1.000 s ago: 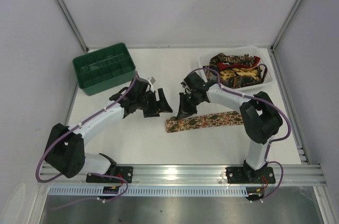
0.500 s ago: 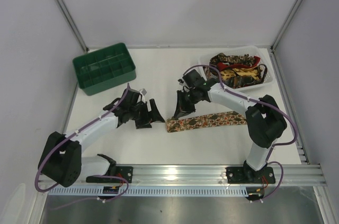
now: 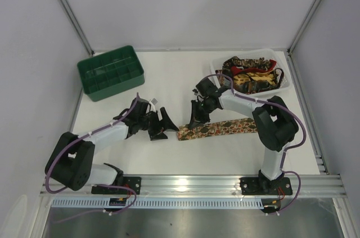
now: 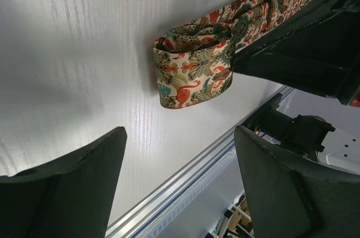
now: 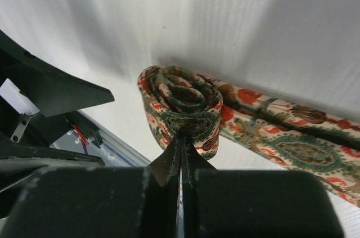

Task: Roll the ties
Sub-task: Roll the tie

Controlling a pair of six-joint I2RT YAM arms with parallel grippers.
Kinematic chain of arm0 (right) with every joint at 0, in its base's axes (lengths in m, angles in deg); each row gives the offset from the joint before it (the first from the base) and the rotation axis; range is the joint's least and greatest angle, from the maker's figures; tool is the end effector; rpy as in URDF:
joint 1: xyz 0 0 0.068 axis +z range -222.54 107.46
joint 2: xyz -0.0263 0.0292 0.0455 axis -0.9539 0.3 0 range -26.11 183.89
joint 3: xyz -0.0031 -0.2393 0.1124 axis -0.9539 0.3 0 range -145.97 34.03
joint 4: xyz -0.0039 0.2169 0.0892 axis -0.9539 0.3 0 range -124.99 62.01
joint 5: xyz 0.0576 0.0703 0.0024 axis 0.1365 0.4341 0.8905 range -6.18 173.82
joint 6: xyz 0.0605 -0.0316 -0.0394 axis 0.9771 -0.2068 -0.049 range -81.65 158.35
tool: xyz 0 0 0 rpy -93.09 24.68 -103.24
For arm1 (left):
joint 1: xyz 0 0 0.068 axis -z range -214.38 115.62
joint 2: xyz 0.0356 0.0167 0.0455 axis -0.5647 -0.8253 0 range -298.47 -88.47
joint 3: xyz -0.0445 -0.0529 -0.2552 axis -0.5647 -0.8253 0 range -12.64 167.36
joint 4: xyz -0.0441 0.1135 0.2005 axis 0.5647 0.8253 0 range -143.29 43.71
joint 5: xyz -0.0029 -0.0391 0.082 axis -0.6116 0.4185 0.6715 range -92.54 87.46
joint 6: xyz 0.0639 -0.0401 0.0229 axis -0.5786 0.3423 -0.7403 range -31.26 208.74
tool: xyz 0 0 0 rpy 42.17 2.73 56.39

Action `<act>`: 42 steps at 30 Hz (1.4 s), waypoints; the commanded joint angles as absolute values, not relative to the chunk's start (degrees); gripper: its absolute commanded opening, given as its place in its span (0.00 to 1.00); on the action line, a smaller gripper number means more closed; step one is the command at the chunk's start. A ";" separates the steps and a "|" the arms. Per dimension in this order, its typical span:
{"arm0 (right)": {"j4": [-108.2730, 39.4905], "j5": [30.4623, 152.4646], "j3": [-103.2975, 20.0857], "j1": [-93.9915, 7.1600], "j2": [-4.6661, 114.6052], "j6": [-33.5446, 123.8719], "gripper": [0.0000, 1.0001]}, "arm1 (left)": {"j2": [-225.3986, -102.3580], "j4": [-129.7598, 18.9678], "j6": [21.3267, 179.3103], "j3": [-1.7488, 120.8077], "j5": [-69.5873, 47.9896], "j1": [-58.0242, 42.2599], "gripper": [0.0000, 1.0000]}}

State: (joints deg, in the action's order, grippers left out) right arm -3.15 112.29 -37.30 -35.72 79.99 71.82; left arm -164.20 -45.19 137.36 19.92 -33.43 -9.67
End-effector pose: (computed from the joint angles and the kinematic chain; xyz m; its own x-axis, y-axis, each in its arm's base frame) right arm 0.2653 0.2388 0.1623 -0.9870 -0.1334 -0.0900 -0.1608 0.7957 0.5839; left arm 0.2019 -0.1312 0.1538 -0.9566 -0.2685 -0.1129 -0.1017 0.6712 -0.7342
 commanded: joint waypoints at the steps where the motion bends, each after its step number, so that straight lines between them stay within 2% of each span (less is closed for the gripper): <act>1: -5.10 111.25 -36.99 -36.68 81.29 70.26 0.00 | -166.25 -50.57 139.63 20.40 -35.24 -10.04 0.83; 15: -6.16 111.15 -33.83 -38.88 81.03 69.20 0.00 | -178.29 -52.85 140.24 29.27 -34.00 -4.50 0.81; 27: -7.21 111.60 -32.85 -39.14 80.32 69.90 0.00 | -184.88 -45.56 140.07 36.66 -31.19 -2.13 0.67; 30: -7.39 111.68 -32.86 -39.14 80.15 70.08 0.00 | -185.85 -44.68 140.68 37.28 -31.19 -1.42 0.58; 31: -7.56 111.77 -32.86 -39.06 80.15 70.08 0.00 | -186.03 -44.68 140.94 37.28 -31.10 -1.25 0.51; 33: -7.57 111.68 -32.86 -39.06 80.06 70.25 0.00 | -186.47 -43.46 141.03 38.07 -30.49 -1.07 0.42; 34: -7.56 111.68 -32.77 -38.88 79.97 70.25 0.00 | -186.73 -42.58 140.77 38.42 -30.14 -0.98 0.29; 37: -7.48 111.51 -33.03 -38.62 79.80 70.25 0.00 | -187.17 -35.30 136.22 41.84 -26.19 -0.98 0.00; 42: -7.39 111.60 -33.47 -37.48 79.62 70.78 0.00 | -186.30 -23.43 128.56 48.26 -19.34 -0.98 0.00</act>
State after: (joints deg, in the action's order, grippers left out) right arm -7.24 111.79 -33.11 -38.54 81.89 70.27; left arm -187.39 -32.23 134.65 44.20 -25.56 -1.02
